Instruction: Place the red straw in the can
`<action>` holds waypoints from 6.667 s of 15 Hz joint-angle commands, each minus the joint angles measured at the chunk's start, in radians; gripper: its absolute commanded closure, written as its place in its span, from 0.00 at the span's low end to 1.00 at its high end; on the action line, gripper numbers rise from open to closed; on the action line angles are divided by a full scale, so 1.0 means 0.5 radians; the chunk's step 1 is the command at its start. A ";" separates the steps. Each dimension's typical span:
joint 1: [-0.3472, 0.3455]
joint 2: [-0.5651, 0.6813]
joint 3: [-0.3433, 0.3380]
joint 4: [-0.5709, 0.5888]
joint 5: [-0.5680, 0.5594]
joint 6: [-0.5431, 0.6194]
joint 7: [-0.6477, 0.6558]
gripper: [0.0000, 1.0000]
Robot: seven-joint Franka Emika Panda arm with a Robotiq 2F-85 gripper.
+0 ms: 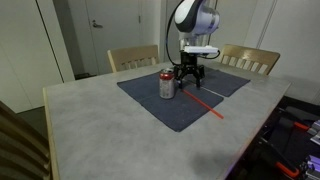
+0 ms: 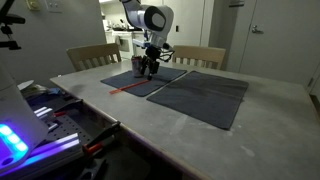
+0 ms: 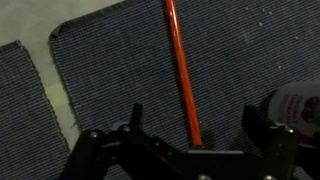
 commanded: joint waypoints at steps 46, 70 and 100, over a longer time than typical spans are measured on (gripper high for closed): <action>0.112 -0.207 0.058 -0.396 0.097 0.152 0.184 0.00; 0.330 -0.400 -0.075 -0.835 -0.156 0.948 0.542 0.00; 0.176 -0.220 -0.005 -0.501 -0.104 0.764 0.299 0.00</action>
